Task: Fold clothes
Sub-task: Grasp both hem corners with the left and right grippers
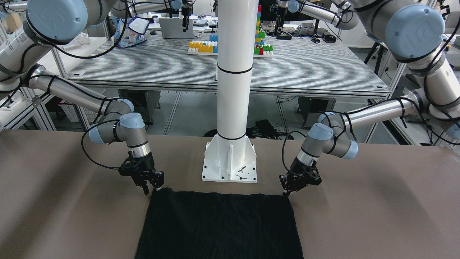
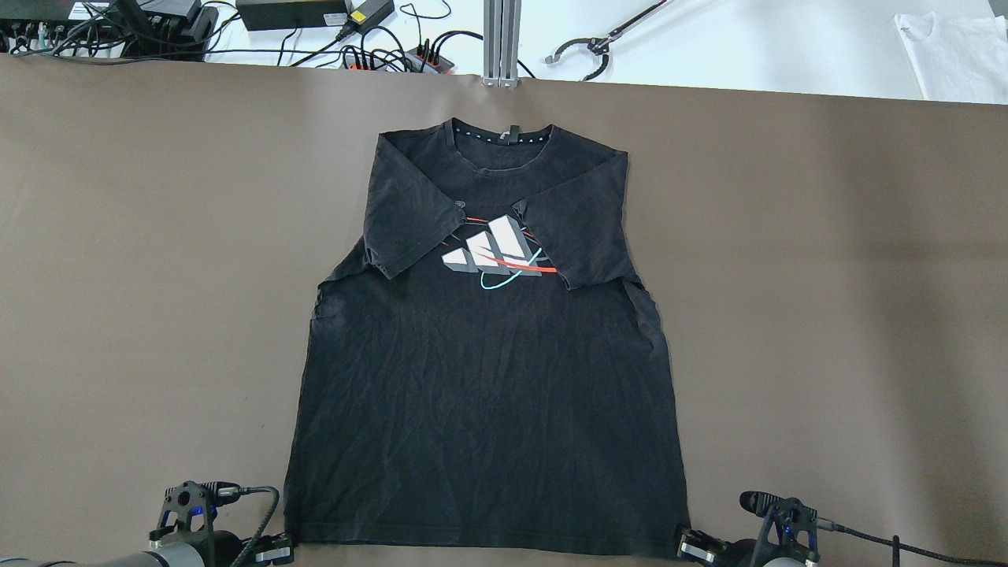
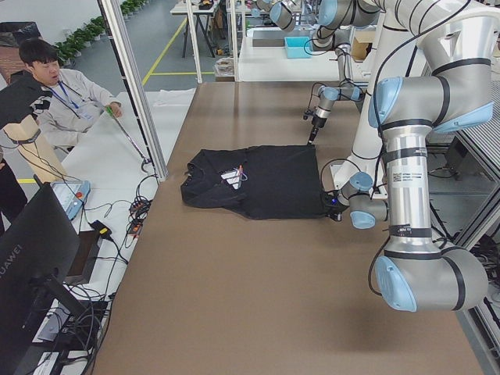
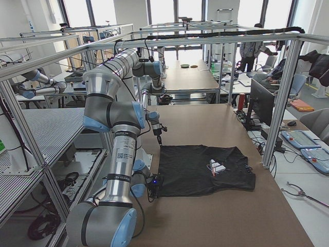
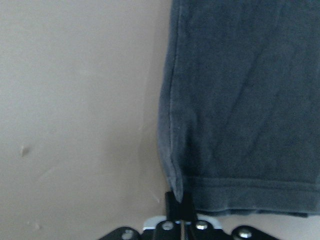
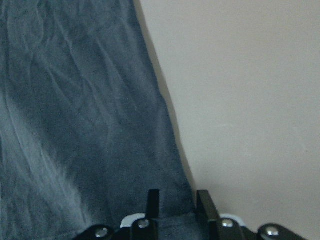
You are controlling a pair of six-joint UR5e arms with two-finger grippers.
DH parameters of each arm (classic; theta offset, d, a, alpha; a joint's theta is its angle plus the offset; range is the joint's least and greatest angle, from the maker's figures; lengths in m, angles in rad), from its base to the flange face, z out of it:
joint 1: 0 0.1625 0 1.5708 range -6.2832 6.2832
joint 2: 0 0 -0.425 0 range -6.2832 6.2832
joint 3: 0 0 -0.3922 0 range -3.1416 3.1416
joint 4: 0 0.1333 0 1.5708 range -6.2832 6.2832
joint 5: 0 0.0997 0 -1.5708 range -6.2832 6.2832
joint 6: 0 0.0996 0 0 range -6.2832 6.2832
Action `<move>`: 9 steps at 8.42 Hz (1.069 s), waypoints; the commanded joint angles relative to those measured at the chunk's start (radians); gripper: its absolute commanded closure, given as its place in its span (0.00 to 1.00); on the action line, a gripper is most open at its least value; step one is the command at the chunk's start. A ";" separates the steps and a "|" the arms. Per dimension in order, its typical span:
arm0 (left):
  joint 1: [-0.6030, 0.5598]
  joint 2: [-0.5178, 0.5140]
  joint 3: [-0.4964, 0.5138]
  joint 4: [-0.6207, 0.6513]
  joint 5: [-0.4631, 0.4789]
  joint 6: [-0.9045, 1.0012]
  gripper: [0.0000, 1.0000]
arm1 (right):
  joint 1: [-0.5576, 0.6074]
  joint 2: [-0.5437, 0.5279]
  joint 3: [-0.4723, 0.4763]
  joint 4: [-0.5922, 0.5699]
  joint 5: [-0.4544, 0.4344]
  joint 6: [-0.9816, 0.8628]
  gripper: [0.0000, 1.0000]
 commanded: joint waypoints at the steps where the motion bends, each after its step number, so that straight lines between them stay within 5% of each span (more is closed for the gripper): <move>1: -0.002 -0.002 0.002 0.000 -0.001 0.003 1.00 | -0.010 0.000 0.000 0.000 -0.006 0.001 0.62; 9: -0.001 -0.002 0.002 0.000 0.001 0.005 1.00 | -0.033 0.000 0.000 -0.006 -0.022 0.001 0.48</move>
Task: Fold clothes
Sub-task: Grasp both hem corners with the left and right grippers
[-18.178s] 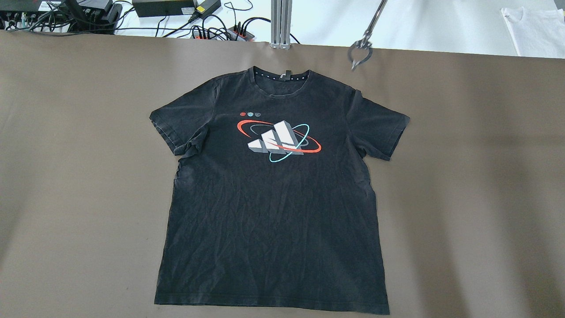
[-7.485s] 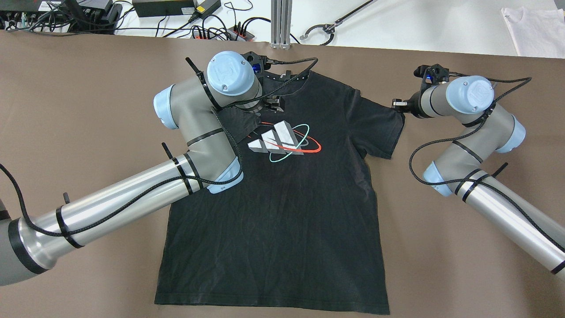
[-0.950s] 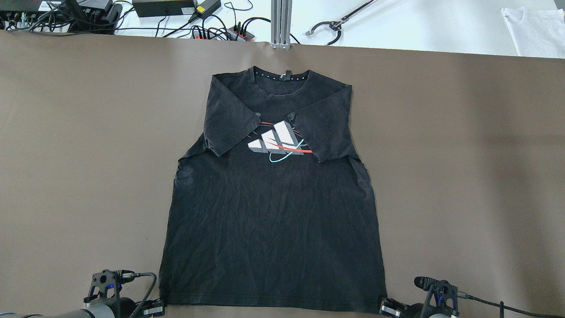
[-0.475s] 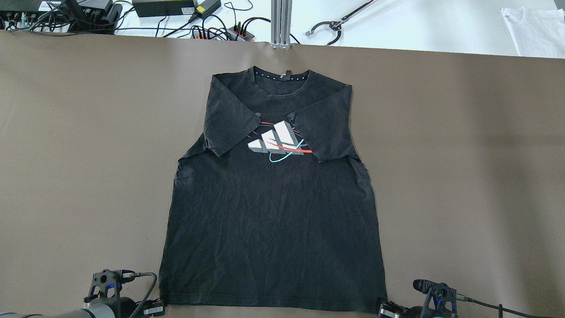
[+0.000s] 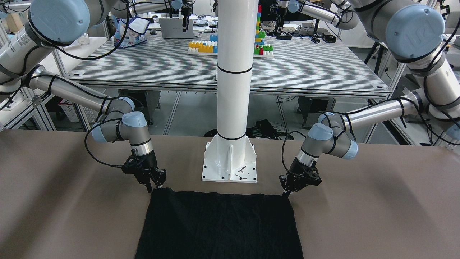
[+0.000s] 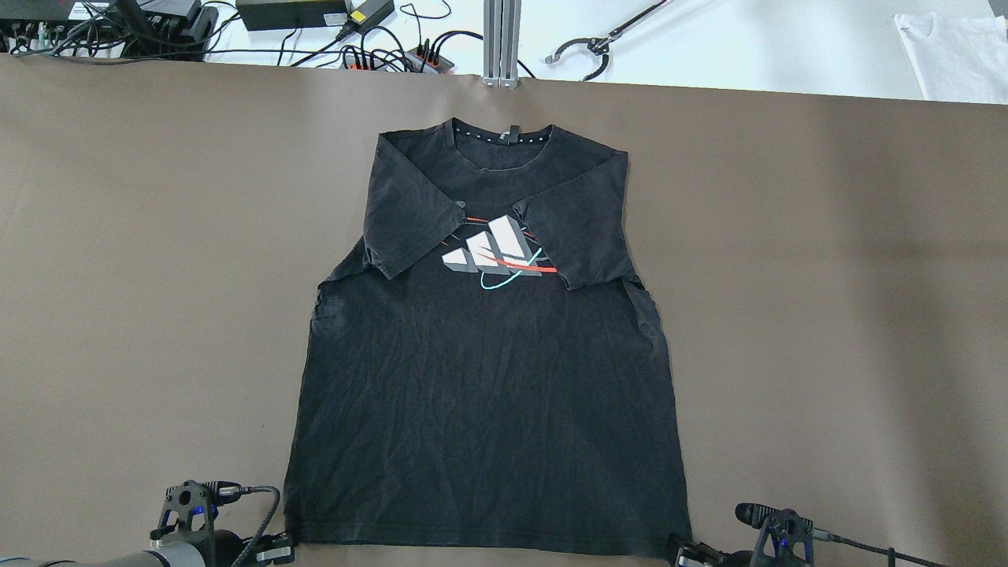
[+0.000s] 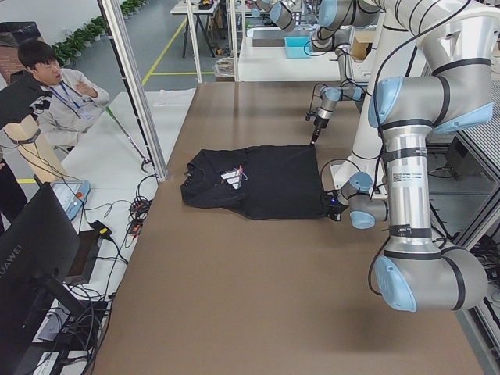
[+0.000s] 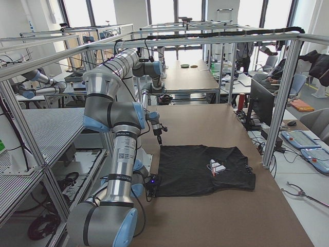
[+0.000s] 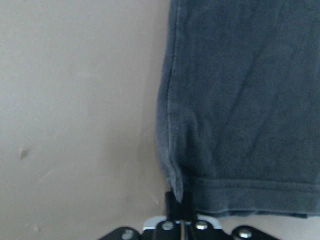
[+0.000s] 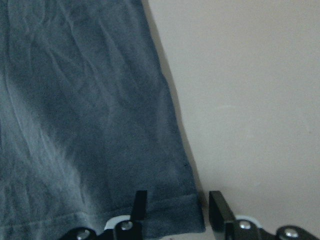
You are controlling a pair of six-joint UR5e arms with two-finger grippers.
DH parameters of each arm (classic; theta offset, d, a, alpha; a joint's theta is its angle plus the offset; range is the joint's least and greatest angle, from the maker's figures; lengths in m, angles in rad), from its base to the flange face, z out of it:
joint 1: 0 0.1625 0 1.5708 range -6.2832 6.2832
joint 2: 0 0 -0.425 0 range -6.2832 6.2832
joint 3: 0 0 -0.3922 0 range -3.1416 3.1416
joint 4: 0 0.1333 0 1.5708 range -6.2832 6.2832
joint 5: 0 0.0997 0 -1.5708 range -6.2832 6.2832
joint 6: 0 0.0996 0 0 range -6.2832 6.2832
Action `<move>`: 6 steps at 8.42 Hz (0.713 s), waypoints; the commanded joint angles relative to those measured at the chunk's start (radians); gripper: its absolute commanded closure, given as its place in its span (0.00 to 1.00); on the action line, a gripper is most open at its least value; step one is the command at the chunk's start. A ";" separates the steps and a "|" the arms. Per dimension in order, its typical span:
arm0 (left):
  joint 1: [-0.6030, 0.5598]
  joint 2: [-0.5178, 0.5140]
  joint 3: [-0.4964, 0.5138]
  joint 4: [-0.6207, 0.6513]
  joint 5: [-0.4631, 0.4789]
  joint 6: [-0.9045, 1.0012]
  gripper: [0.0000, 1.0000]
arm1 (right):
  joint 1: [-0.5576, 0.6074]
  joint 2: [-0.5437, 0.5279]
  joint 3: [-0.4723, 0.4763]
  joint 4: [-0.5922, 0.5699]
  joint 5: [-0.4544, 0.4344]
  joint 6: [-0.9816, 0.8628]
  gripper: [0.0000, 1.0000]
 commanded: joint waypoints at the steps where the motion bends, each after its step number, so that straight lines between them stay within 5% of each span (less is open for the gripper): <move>1: 0.001 0.000 0.000 0.000 0.001 0.000 1.00 | -0.001 0.001 0.000 -0.002 -0.001 0.000 0.58; 3: 0.001 0.000 0.000 0.000 0.001 0.000 1.00 | -0.002 0.007 0.000 -0.003 -0.017 0.000 1.00; 6: -0.001 0.000 -0.003 0.000 0.001 0.003 1.00 | -0.003 0.009 0.004 -0.002 -0.029 0.000 1.00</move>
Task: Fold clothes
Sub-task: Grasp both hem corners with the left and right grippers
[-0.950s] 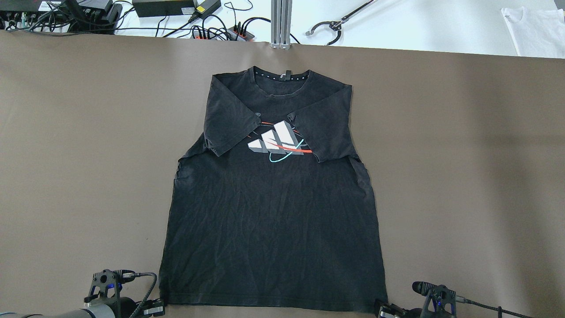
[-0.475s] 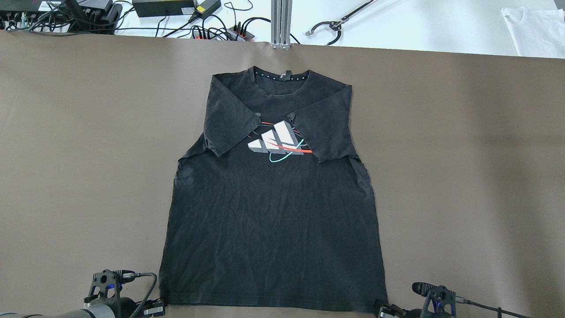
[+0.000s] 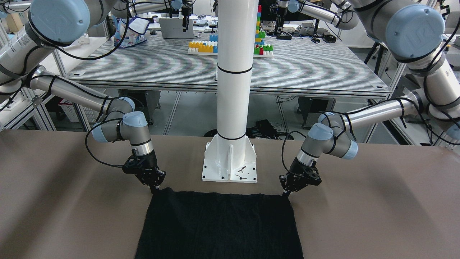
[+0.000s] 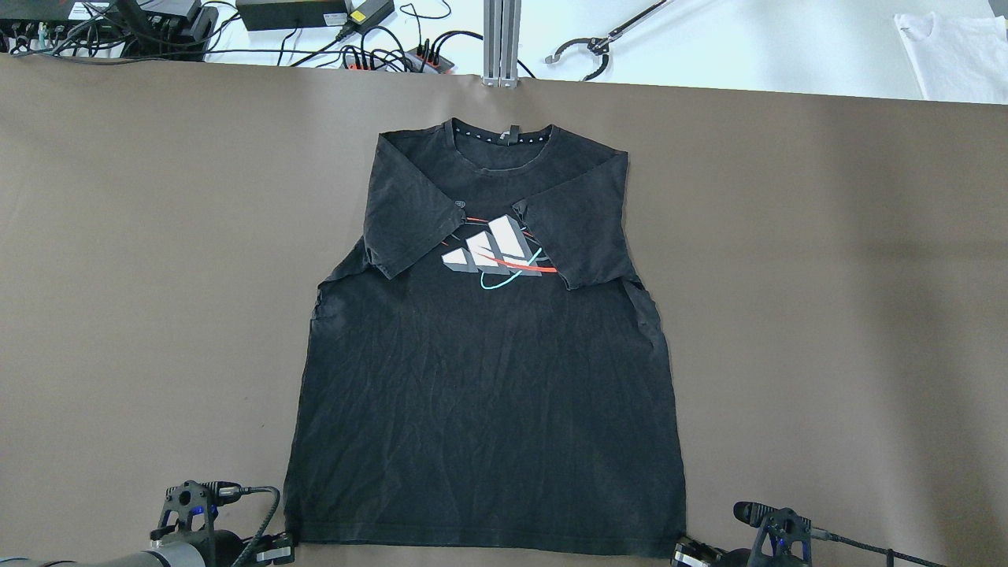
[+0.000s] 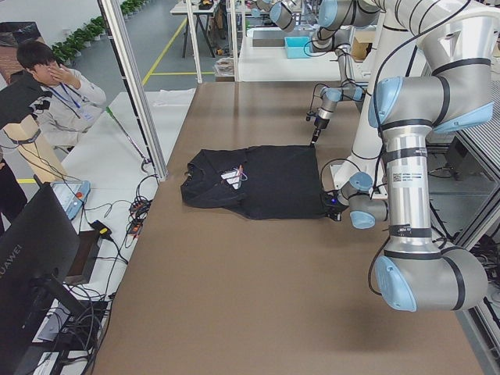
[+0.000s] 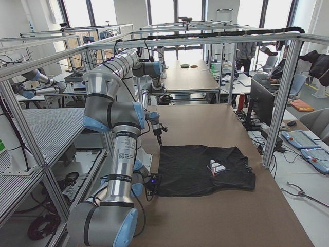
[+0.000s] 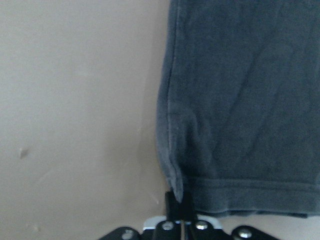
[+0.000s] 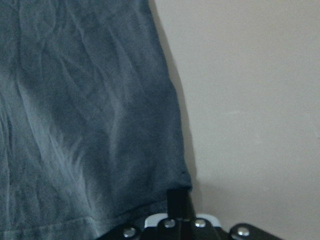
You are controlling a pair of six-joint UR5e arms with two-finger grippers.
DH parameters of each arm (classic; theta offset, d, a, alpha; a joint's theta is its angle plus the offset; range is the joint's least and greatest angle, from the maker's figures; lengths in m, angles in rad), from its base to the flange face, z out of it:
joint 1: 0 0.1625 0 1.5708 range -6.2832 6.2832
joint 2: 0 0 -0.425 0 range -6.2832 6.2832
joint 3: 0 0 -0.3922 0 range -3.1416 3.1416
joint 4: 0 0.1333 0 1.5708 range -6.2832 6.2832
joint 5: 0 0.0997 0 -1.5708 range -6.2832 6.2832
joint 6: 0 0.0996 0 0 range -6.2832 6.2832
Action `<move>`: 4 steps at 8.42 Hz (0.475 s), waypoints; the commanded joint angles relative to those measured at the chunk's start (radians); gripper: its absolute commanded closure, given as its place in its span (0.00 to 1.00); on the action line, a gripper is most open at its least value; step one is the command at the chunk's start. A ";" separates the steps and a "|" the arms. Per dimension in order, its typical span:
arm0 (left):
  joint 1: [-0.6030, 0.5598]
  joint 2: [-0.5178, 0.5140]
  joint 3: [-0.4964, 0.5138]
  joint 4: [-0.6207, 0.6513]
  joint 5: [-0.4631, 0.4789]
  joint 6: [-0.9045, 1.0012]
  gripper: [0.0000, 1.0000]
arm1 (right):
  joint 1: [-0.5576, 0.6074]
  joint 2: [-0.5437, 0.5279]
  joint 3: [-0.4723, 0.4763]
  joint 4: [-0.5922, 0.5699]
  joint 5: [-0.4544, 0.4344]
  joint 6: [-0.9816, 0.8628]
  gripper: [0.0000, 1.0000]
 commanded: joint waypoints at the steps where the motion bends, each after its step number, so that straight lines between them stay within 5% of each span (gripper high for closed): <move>1: -0.012 -0.002 -0.015 0.000 -0.003 0.006 1.00 | 0.001 0.005 0.009 0.000 -0.007 -0.002 1.00; 4: -0.133 -0.014 -0.080 0.043 -0.128 0.090 1.00 | 0.024 0.046 0.081 -0.047 0.002 -0.043 1.00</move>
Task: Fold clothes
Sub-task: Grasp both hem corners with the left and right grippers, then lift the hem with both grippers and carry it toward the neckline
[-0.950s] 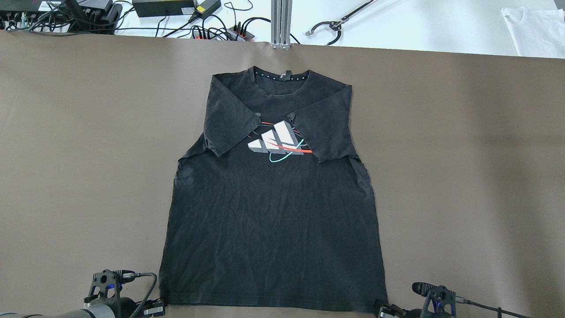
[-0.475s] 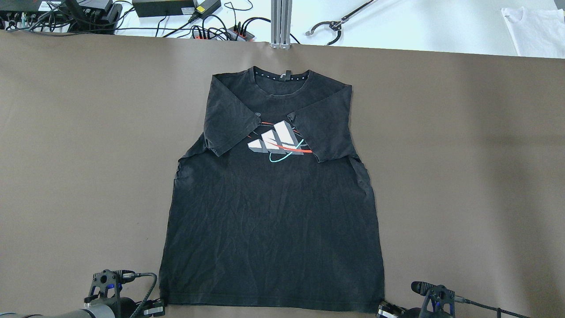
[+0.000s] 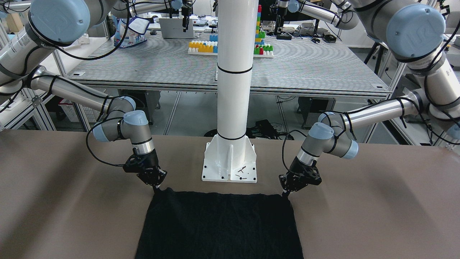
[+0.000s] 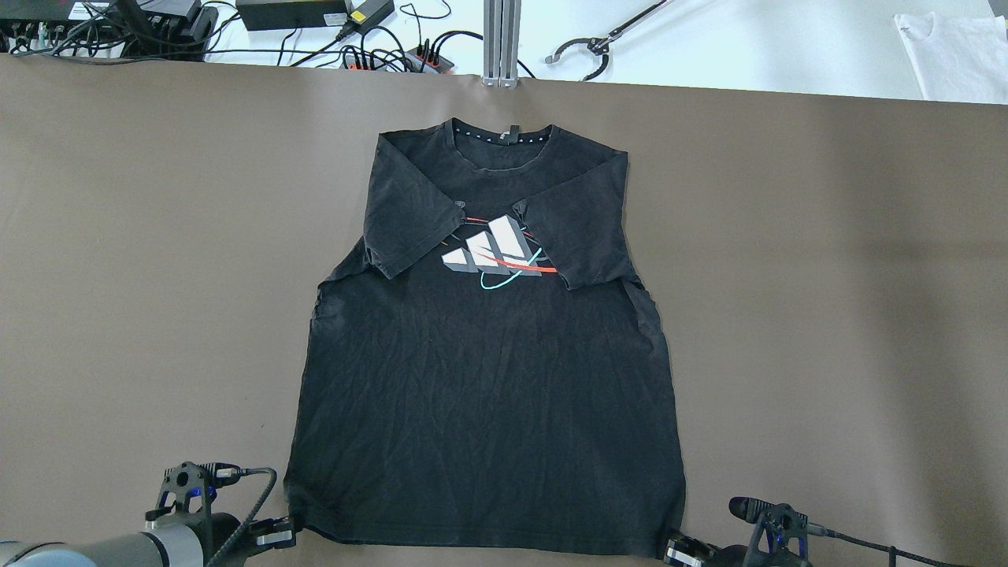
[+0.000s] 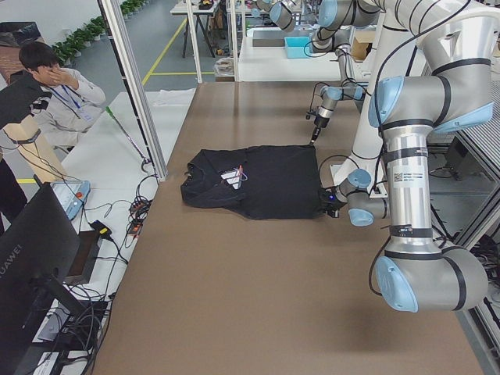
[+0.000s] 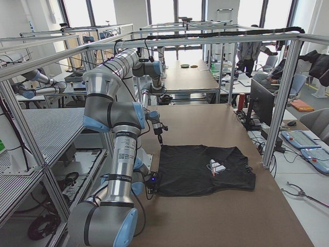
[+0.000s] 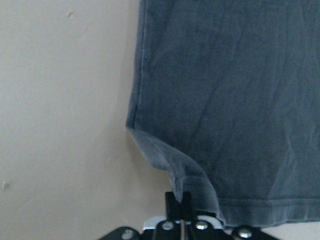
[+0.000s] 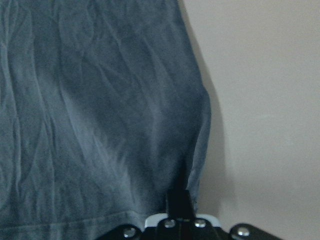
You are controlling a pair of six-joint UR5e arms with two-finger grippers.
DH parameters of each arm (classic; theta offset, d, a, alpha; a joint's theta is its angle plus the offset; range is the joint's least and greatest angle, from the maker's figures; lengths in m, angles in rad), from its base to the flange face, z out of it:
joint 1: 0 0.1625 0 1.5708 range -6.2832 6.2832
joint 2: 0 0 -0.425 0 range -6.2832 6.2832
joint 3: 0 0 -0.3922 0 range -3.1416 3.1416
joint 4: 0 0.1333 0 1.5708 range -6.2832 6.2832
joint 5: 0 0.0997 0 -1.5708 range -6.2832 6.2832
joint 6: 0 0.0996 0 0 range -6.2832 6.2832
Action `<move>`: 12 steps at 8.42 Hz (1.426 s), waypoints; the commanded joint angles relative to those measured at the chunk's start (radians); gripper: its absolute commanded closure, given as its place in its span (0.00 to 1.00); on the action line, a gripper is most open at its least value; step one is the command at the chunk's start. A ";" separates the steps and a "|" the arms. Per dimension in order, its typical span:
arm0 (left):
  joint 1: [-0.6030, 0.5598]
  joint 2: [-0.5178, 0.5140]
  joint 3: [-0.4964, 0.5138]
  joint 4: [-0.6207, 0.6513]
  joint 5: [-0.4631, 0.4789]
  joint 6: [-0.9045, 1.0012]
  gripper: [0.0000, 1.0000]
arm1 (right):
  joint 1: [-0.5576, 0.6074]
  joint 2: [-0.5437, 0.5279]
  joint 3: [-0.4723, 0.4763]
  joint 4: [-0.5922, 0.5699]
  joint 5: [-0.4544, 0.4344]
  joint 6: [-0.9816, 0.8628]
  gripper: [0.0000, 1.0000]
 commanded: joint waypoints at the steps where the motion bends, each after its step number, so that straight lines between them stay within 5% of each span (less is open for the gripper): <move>1: -0.161 -0.059 -0.045 0.099 -0.166 0.079 1.00 | 0.059 0.087 0.089 -0.152 0.020 -0.040 1.00; 3: -0.323 -0.175 -0.059 0.246 -0.340 0.170 1.00 | 0.167 0.150 0.169 -0.295 0.133 -0.106 1.00; 6: -0.554 -0.323 -0.129 0.533 -0.603 0.318 1.00 | 0.382 0.169 0.171 -0.315 0.355 -0.247 1.00; 8: -0.623 -0.337 -0.201 0.601 -0.776 0.349 1.00 | 0.456 0.152 0.222 -0.325 0.513 -0.348 1.00; 10: -0.591 -0.244 -0.329 0.598 -0.913 0.361 1.00 | 0.385 0.135 0.387 -0.497 0.694 -0.410 1.00; 12: -0.425 -0.123 -0.477 0.600 -0.920 0.361 1.00 | 0.192 0.137 0.479 -0.620 0.703 -0.424 1.00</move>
